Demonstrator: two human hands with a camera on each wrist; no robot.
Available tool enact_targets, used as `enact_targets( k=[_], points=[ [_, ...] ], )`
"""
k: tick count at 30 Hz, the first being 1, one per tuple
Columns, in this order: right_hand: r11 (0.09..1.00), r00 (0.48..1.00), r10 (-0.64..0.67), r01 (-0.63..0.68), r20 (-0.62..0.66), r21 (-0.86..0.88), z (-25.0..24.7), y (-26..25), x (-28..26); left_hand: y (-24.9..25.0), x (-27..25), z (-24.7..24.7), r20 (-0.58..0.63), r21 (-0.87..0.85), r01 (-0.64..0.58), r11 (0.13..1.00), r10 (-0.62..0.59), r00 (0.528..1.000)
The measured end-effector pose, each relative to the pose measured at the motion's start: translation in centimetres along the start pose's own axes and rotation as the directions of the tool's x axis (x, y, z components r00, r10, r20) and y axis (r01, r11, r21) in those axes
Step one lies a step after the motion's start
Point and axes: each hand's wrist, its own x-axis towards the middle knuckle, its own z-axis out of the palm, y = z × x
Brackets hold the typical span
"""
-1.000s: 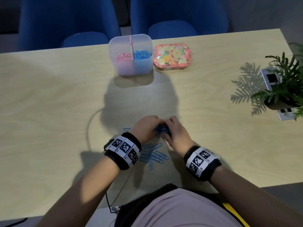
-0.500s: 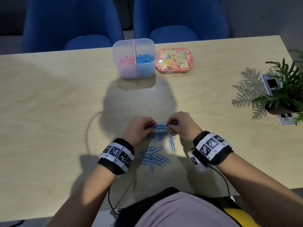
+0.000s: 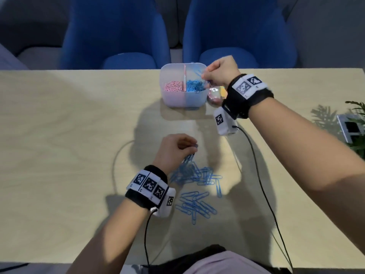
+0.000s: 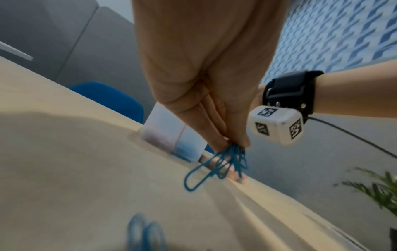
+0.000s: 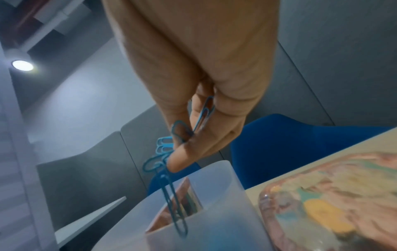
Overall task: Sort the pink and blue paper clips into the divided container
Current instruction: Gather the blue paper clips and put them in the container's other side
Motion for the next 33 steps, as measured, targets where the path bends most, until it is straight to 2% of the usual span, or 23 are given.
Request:
enact_targets(
  k=[2,6,8,10,14,16,19,22,24,26,28,29,33],
  points=[
    [0.999,0.999,0.038,-0.039,-0.033,-0.022,1.0,-0.9,1.5,1.4,1.4,-0.5,-0.071,-0.043,-0.028,0.999,0.025,0.997],
    [0.962,1.0,0.017,-0.019,-0.01,-0.274,1.8,-1.0,2.7,4.8,5.6,-1.6,-0.211,-0.07,-0.097,0.993,0.08,0.974],
    [0.968,1.0,-0.009,0.008,-0.002,-0.25,1.4,-0.6,2.3,6.5,8.1,-2.2,-0.299,-0.114,-0.14,0.984,0.101,0.949],
    [0.983,0.997,-0.058,0.048,-0.05,-0.179,0.9,0.1,1.4,8.1,10.7,-2.6,-0.371,-0.156,-0.181,0.971,0.112,0.922],
    [0.992,0.987,-0.113,0.105,-0.117,-0.074,-0.6,1.9,-1.6,10.1,14.9,-2.2,-0.403,-0.17,-0.224,0.96,0.14,0.905],
    [0.994,0.984,-0.1,0.106,-0.151,0.031,-1.1,3.2,-3.0,9.9,16.4,-1.7,-0.372,-0.086,-0.199,0.976,0.154,0.915],
    [0.984,0.99,-0.063,0.083,-0.126,0.158,-1.4,5.6,-4.6,8.8,17.6,-1.1,-0.25,0.061,-0.154,0.986,0.164,0.954],
    [0.982,0.995,-0.021,0.038,-0.094,0.183,-1.6,8.0,-6.0,8.0,17.1,-1.2,-0.185,0.304,-0.191,0.933,0.255,0.949],
    [0.985,0.999,0.016,-0.007,-0.049,0.175,-1.6,9.3,-7.0,7.5,16.2,-1.7,-0.081,0.469,-0.268,0.841,0.344,0.936],
    [0.995,1.0,0.024,-0.023,-0.007,0.098,-1.1,10.2,-7.4,6.9,15.5,-2.5,0.097,0.664,-0.306,0.683,0.326,0.94],
    [0.993,0.998,-0.04,0.045,0.043,-0.112,-0.2,10.7,-7.4,6.2,15.1,-3.1,0.199,0.795,-0.316,0.517,0.269,0.942],
    [0.968,0.992,-0.079,0.099,0.094,-0.229,0.4,10.7,-7.2,6.0,15.1,-3.3,0.21,0.804,-0.324,0.499,0.273,0.939],
    [0.833,0.939,-0.148,0.288,0.311,-0.473,3.3,9.9,-5.7,6.6,15.2,-3.0,0.121,0.686,-0.283,0.67,0.279,0.953]
  ],
)
